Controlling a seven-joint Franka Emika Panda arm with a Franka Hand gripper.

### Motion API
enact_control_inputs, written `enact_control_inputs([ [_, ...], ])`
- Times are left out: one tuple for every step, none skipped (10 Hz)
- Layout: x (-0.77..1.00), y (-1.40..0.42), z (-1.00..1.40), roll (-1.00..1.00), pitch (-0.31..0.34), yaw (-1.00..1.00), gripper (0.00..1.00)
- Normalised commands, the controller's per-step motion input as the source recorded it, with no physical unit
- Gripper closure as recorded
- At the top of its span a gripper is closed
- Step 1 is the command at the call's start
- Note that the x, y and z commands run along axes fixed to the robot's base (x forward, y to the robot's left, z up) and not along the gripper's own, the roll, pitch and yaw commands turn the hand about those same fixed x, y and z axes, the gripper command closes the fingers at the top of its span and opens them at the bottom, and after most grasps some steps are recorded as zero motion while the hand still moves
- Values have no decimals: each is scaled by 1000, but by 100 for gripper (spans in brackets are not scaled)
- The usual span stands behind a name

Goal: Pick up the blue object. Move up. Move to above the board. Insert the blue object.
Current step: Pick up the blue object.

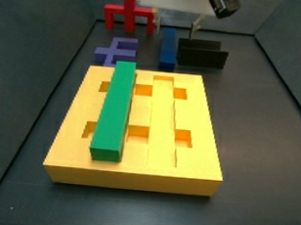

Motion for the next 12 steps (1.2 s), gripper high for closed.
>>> enact_control_inputs([
  [-489, 171, -211, -19, -120, 0, 0],
  [-234, 17, -160, -16, -93, 0, 0],
  [-71, 0, -209, -37, -57, 0, 0],
  [0, 0, -237, -31, -44, 0, 0],
  [83, 0, -243, -74, 0, 0, 0],
  [80, 0, -206, -74, 0, 0, 0],
  [0, 0, -149, -60, 0, 23, 0],
  [57, 0, -29, -64, 0, 49, 0],
  [40, 0, 0, -24, 0, 51, 0],
  [0, 0, 0, 0, 0, 0, 0],
  [0, 0, 0, 0, 0, 0, 100],
  [0, 0, 0, 0, 0, 0, 100],
])
